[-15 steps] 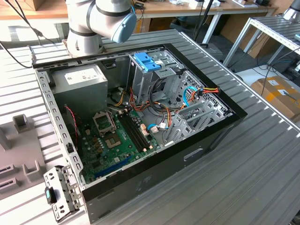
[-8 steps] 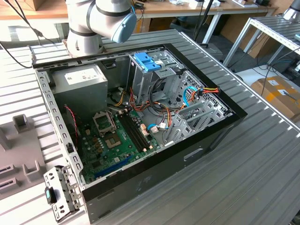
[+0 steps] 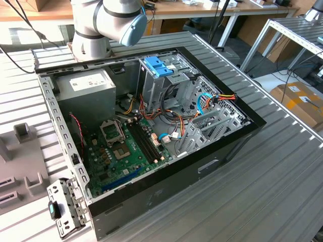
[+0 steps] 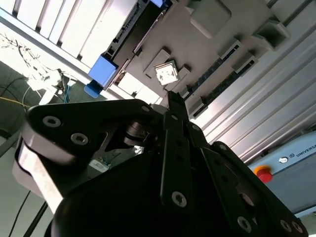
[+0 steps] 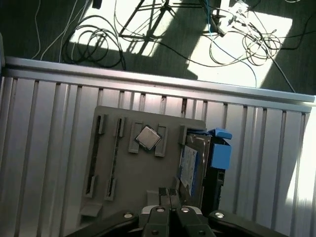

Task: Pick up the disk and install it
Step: 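Pick up the disk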

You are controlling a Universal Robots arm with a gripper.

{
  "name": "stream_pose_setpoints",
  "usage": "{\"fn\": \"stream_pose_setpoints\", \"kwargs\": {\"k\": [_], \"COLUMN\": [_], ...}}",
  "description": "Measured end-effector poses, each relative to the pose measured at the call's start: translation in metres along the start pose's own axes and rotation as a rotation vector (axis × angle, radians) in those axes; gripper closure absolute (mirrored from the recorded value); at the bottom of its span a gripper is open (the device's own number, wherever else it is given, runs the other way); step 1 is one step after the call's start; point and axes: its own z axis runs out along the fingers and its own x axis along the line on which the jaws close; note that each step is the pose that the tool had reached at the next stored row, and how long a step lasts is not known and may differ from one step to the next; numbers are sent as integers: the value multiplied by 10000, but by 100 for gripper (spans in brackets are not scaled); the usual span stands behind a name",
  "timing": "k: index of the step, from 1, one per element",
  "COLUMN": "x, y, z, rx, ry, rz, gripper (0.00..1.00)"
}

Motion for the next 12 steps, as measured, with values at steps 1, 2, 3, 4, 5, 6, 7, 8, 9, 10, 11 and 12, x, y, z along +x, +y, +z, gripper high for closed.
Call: {"fn": "stream_pose_setpoints", "kwargs": {"k": [1, 2, 3, 4, 5, 6, 7, 8, 9, 10, 11, 12], "x": [0, 0, 0, 0, 0, 0, 0, 0, 0, 0, 0, 0], "y": [0, 0, 0, 0, 0, -1, -1, -1, -1, -1, -1, -1], "z": [2, 4, 5, 6, 7, 8, 9, 10, 11, 12, 13, 14], "rx": [3, 5, 7, 8, 10, 12, 13, 15, 17, 18, 20, 23], "ry": [-5, -9, -13, -15, -18, -21, -24, -27, -31, -34, -38, -41], "rz": [125, 208, 291, 340, 413, 476, 553, 619, 706, 775, 851, 929], "gripper": [89, 89, 89, 89, 89, 89, 89, 89, 89, 89, 89, 89]}}
